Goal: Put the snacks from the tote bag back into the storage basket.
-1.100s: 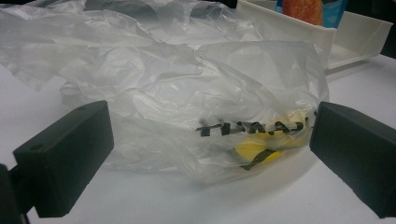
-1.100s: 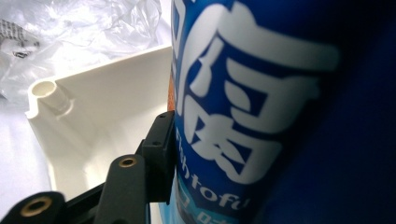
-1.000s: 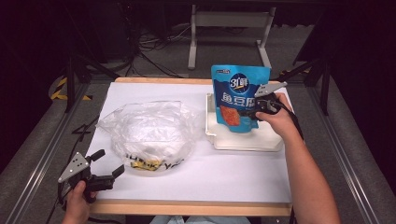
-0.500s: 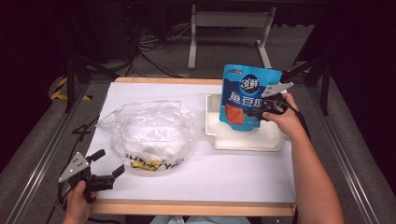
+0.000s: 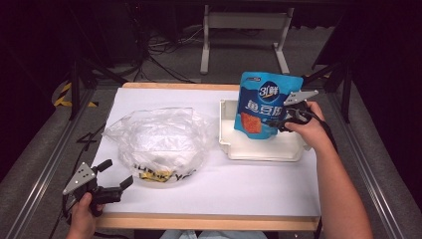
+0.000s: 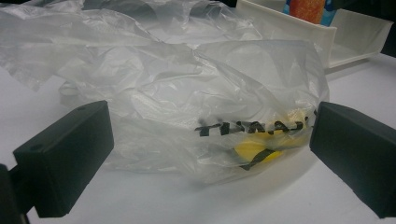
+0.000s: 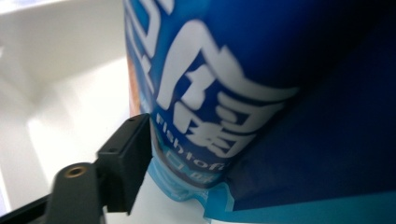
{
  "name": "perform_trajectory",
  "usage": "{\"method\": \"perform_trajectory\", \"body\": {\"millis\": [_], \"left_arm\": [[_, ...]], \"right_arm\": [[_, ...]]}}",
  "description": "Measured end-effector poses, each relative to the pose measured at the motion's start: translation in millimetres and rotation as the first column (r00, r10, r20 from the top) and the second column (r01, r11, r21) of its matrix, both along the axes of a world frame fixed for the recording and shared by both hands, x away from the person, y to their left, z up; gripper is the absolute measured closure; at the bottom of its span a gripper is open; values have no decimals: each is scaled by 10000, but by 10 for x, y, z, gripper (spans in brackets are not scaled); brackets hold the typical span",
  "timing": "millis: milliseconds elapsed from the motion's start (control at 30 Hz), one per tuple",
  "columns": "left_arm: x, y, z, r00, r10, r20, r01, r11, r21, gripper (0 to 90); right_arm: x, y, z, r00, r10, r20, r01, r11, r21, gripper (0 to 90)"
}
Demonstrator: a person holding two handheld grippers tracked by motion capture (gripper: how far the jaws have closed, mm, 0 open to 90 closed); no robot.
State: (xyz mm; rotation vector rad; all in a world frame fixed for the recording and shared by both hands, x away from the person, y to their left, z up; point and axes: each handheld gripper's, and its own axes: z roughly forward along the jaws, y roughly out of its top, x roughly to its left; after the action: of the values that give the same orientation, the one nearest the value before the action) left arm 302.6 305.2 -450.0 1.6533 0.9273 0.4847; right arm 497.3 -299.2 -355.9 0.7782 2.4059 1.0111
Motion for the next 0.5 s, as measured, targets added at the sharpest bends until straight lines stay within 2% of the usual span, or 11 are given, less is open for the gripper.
{"method": "perform_trajectory", "body": {"millis": [167,333,400,500], "left_arm": [[4,0,-1,10000,-12,-2,12,10000,-19,3],[6,-5,0,10000,-8,-11,8,10000,-56,3],[7,-6,0,10000,-5,-12,5,10000,-66,3],[7,-8,1,10000,-22,-35,22,10000,-43,3]], "right_arm": [[-73,-40,58,9984,-554,121,543,9957,757,169],[-153,-68,133,9970,-697,334,664,9936,913,153],[-243,-81,203,9945,-832,642,772,9928,915,142],[-326,-104,275,9917,-962,856,872,9909,1024,127]]}}
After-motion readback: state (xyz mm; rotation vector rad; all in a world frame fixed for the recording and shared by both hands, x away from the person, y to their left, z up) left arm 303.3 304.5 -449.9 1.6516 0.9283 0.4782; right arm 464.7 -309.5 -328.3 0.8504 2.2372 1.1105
